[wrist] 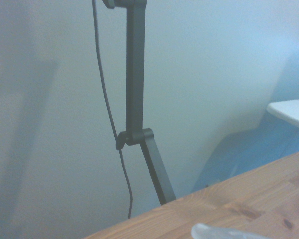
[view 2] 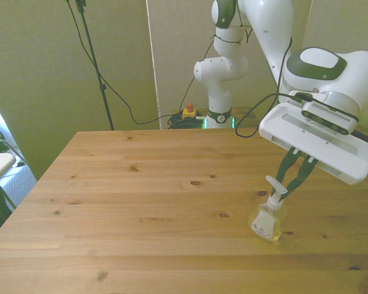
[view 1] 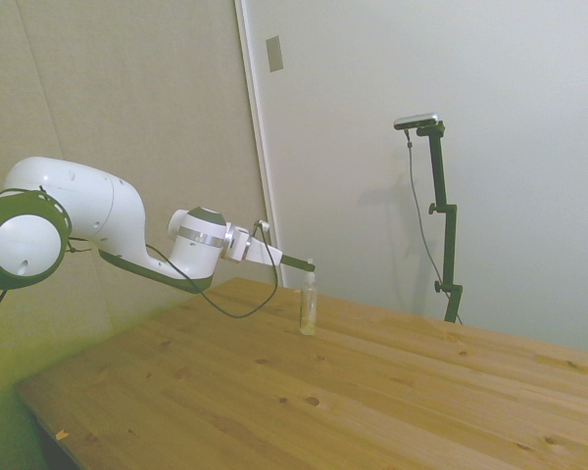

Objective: Stand the sanitizer

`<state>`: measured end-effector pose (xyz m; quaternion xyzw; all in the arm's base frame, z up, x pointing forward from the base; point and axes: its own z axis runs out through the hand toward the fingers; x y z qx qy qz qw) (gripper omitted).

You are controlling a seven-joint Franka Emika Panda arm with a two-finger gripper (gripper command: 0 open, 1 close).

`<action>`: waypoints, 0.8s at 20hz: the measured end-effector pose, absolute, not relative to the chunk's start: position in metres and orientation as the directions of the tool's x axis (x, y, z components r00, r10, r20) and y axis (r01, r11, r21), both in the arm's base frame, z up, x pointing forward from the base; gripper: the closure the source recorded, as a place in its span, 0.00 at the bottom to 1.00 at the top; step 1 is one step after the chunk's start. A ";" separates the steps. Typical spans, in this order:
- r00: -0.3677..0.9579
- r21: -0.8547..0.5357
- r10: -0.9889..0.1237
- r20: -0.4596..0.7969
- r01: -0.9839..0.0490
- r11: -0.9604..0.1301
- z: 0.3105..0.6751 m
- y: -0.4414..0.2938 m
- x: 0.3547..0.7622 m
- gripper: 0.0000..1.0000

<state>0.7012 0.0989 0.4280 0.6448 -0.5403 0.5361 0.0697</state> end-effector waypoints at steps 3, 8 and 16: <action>-0.175 -0.498 -0.605 0.777 -0.758 -0.421 0.419 0.106 0.700 1.00; -0.200 -0.520 -0.588 0.784 -0.730 -0.444 0.408 0.114 0.696 1.00; -0.204 -0.539 -0.598 0.776 -0.707 -0.458 0.405 0.124 0.674 0.00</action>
